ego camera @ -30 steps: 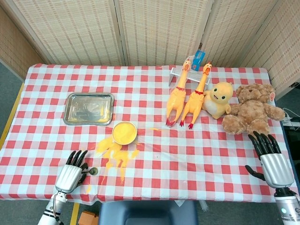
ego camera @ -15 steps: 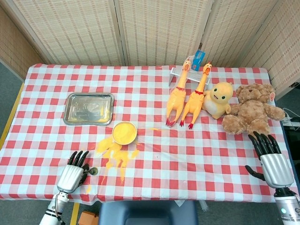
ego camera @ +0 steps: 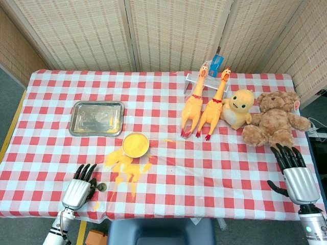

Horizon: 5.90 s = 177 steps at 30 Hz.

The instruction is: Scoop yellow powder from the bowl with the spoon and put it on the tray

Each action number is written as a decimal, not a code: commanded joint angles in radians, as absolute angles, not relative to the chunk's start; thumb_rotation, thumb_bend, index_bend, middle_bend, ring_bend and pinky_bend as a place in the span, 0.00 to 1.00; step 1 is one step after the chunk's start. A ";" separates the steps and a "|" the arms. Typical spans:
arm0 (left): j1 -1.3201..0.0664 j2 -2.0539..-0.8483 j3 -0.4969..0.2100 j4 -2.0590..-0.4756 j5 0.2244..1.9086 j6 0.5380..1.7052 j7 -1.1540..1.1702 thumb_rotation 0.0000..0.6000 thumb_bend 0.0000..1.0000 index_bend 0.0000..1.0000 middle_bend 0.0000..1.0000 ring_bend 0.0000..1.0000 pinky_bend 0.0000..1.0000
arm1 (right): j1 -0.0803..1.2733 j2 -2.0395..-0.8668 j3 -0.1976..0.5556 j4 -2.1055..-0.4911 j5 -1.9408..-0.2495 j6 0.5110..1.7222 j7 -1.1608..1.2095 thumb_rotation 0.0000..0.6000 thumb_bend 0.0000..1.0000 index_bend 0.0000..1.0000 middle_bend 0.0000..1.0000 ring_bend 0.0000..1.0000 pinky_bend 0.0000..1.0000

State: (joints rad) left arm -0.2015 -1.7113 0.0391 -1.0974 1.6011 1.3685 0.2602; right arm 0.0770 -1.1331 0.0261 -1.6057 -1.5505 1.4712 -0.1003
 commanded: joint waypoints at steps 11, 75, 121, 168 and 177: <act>-0.205 -1.707 0.043 -1.100 1.602 1.375 0.242 1.00 0.42 0.56 0.05 0.00 0.06 | 0.079 -1.135 0.026 -1.606 -1.548 1.466 -0.106 1.00 0.11 0.00 0.00 0.00 0.00; -0.303 -1.652 -0.097 -1.203 1.628 1.496 0.280 1.00 0.60 0.72 0.11 0.00 0.07 | 0.073 -1.122 0.022 -1.615 -1.557 1.475 -0.094 1.00 0.11 0.00 0.00 0.00 0.00; -0.693 -1.875 -0.289 -1.158 1.214 1.129 0.811 1.00 0.59 0.42 0.09 0.00 0.08 | 0.067 -1.104 0.036 -1.615 -1.542 1.488 -0.061 1.00 0.11 0.00 0.00 0.00 0.00; -0.632 -1.793 -0.147 -0.964 1.378 1.214 0.467 1.00 0.45 0.30 0.00 0.00 0.06 | 0.044 -1.111 0.008 -1.636 -1.606 1.525 -0.098 1.00 0.11 0.00 0.00 0.00 0.00; -0.639 -1.831 -0.141 -0.859 1.403 1.221 0.397 1.00 0.45 0.43 0.00 0.00 0.06 | 0.041 -1.107 0.008 -1.638 -1.609 1.528 -0.094 1.00 0.11 0.00 0.00 0.00 0.00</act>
State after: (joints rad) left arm -0.6384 -1.8260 -0.1430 -0.8650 1.3999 1.2206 0.4031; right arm 0.0410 -1.1074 0.0079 -1.6377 -1.6085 1.5283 -0.0945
